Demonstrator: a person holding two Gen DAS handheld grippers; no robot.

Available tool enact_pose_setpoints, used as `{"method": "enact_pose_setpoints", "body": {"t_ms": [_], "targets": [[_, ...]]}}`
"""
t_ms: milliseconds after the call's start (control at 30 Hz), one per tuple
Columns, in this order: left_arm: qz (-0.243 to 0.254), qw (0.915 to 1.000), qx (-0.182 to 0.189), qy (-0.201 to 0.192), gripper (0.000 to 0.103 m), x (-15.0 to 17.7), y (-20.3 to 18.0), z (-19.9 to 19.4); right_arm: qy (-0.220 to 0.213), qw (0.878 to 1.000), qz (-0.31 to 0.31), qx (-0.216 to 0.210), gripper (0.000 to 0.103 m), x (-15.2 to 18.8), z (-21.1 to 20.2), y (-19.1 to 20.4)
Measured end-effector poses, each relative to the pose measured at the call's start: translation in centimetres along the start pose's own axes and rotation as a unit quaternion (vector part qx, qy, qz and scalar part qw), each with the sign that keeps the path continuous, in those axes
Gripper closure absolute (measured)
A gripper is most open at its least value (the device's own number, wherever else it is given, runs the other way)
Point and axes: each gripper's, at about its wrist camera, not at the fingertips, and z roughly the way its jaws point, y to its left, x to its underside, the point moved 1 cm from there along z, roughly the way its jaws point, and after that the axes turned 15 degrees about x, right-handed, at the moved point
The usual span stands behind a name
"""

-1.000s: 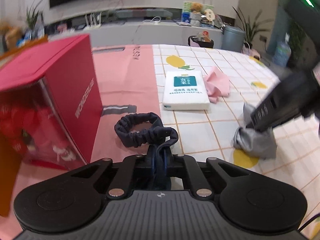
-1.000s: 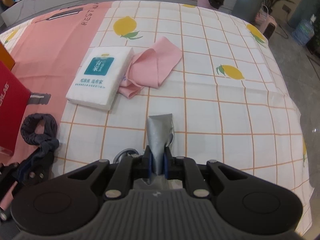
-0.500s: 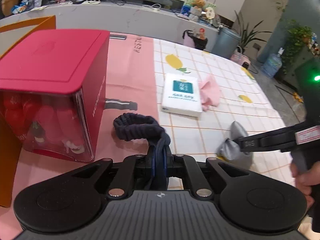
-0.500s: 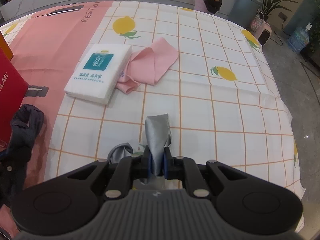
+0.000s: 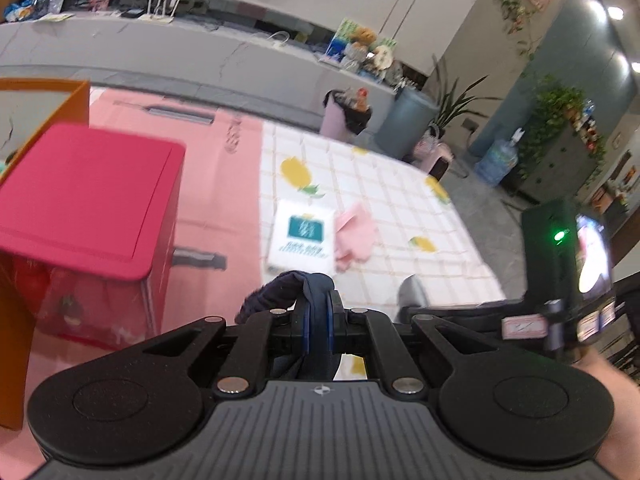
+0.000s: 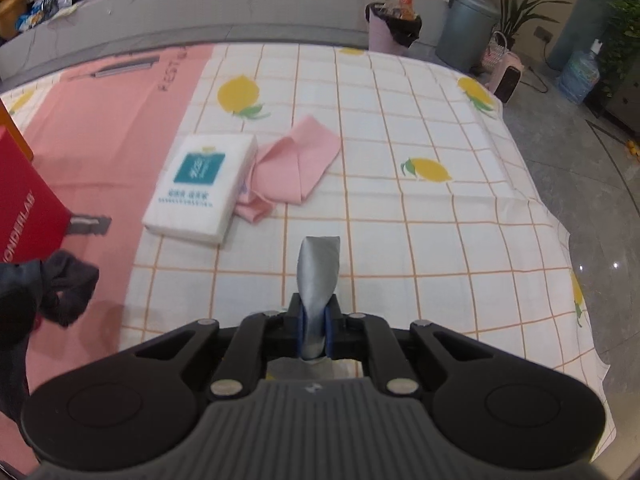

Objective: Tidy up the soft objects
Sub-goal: 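Lift the dark headband with the left tool while the right tool carries the grey cloth, then carry the grey cloth and dark headband with both tools over the orange box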

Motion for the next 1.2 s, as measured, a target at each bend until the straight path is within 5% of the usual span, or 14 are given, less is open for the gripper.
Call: {"method": "enact_pose_setpoints", "body": {"t_ms": [267, 767, 1067, 1200], "targets": [[0.003, 0.9993, 0.022, -0.029, 0.095, -2.4, -0.7, -2.3, -0.038, 0.999, 0.036, -0.008, 0.096, -1.3, -3.9, -0.4], [0.019, 0.9966, 0.006, -0.080, 0.095, -4.6, -0.6, -7.7, -0.192, 0.980, 0.045, 0.013, 0.096, -2.2, -15.6, 2.3], [0.024, 0.9940, -0.013, -0.106, 0.095, -5.0, 1.0, -11.7, -0.239, 0.970, 0.005, 0.038, 0.096, -2.6, -20.0, 7.1], [0.038, 0.9926, -0.033, -0.111, 0.095, -5.2, 2.5, -13.8, -0.271, 0.962, 0.014, 0.014, 0.096, -2.5, -22.4, 9.4]]}}
